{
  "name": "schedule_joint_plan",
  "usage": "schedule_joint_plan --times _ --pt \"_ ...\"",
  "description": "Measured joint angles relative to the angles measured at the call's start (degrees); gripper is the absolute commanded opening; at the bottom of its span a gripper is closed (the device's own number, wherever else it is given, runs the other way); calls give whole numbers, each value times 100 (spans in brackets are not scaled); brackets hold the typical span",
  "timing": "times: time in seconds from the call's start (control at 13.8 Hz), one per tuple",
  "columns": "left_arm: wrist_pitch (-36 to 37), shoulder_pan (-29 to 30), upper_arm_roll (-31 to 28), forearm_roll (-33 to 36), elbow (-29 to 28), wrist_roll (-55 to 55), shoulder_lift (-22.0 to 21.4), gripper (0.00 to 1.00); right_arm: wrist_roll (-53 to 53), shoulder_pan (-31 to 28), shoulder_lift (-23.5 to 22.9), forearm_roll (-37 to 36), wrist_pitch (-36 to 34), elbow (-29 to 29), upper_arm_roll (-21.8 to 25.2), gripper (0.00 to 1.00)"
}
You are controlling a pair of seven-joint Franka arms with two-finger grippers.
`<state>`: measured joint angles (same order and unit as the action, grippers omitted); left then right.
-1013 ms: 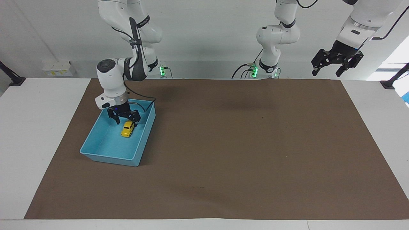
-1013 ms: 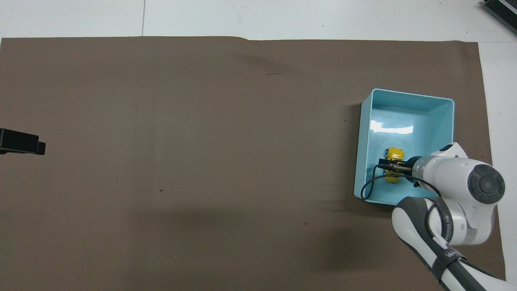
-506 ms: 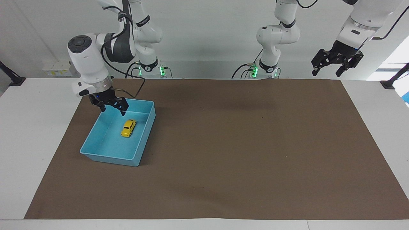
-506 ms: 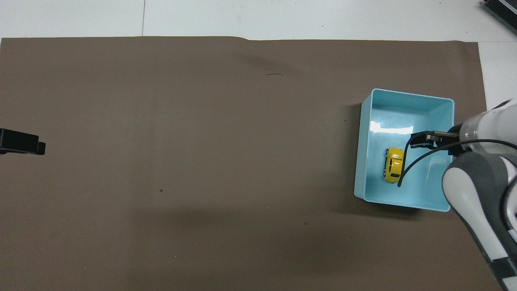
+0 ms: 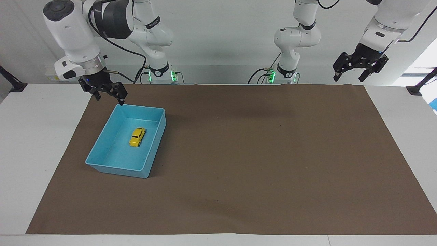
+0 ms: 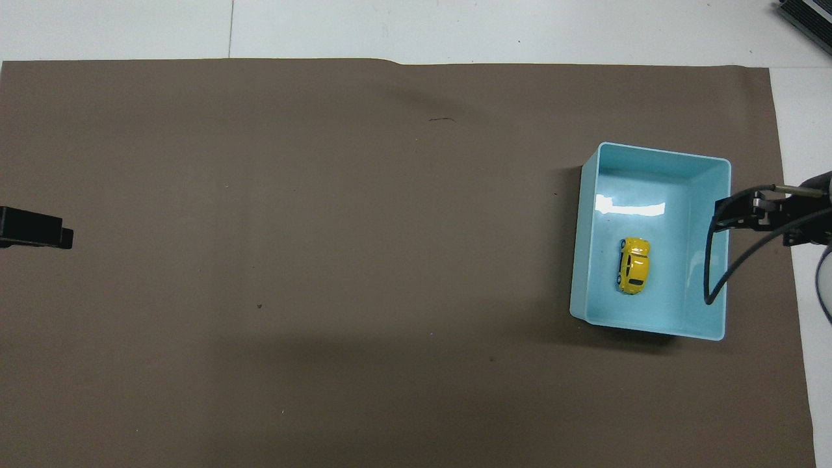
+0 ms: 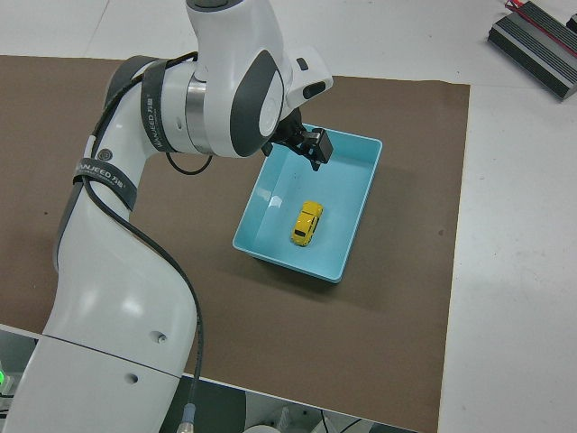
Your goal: Wind up and store yellow beetle car
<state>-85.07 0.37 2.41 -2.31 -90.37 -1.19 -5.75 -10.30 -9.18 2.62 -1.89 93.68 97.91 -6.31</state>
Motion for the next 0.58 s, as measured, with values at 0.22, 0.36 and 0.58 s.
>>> schedule_joint_plan --times 0.22,0.36,0.58 --pt "0 0 0 0 0 0 0 100 0 -7 -2 109 -536 -473 18 100" --pt "0 0 0 0 0 0 0 100 0 -11 -2 110 -779 -710 20 100" --pt "1 0 0 0 0 0 0 100 0 -12 -2 110 -889 -877 20 100"
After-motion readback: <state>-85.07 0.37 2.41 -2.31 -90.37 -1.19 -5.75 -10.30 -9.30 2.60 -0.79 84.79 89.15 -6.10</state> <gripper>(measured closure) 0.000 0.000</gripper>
